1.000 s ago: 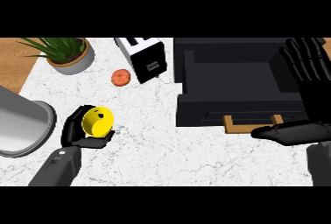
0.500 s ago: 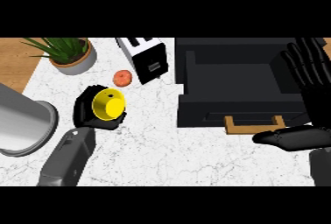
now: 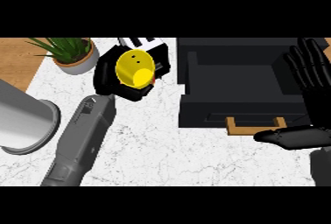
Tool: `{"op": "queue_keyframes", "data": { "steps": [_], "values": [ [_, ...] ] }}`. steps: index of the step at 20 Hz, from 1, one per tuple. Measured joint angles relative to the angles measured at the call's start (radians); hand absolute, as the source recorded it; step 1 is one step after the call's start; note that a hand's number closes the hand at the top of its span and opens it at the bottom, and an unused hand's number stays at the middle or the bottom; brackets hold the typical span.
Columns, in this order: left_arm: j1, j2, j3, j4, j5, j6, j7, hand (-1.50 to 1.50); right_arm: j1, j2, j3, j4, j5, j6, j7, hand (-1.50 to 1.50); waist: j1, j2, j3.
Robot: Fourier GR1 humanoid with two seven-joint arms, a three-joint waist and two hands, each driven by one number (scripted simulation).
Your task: Pick up the cup, place it into the drawer and close the drawer
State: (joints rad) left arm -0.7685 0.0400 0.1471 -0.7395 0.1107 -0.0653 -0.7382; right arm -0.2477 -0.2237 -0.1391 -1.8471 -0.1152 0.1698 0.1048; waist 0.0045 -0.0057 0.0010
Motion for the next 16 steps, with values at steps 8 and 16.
{"op": "queue_keyframes", "data": {
  "steps": [8,16],
  "values": [
    [-0.201,-0.034,-0.119,-0.102,0.031,0.184,0.277,1.5,0.015,0.007,0.001,0.002,0.011,0.003,-0.028,-1.5,-0.014,0.003,0.0],
    [-0.44,-0.039,-0.218,0.077,0.091,0.357,0.453,1.5,-0.047,-0.006,-0.014,0.042,-0.005,0.011,-0.017,-1.5,-0.04,0.012,0.0]
  ]
}}
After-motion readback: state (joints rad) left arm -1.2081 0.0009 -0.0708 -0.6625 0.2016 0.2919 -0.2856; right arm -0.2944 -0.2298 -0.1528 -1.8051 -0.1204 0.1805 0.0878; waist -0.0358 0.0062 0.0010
